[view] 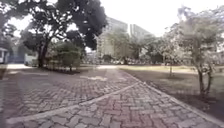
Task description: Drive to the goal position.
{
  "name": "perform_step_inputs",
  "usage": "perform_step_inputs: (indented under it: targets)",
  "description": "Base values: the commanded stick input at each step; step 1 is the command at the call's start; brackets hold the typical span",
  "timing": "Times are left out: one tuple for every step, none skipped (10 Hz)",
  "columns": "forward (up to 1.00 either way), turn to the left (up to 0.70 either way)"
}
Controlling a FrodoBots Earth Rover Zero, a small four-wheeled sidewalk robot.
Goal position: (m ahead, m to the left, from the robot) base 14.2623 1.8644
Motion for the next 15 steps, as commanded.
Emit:
perform_step_inputs:
  targets:
    - [0.85,0.00]
    - [0.85,0.00]
    - [0.85,0.00]
    - [0.85,0.00]
    - [0.85,0.00]
    - [0.85,0.00]
    - [0.85,0.00]
    - [0.85,0.00]
    - [0.85,0.00]
    - [0.85,0.00]
    - [0.85,0.00]
    - [0.85,0.00]
    - [0.85,0.00]
    - [0.85,0.00]
    - [0.85,0.00]
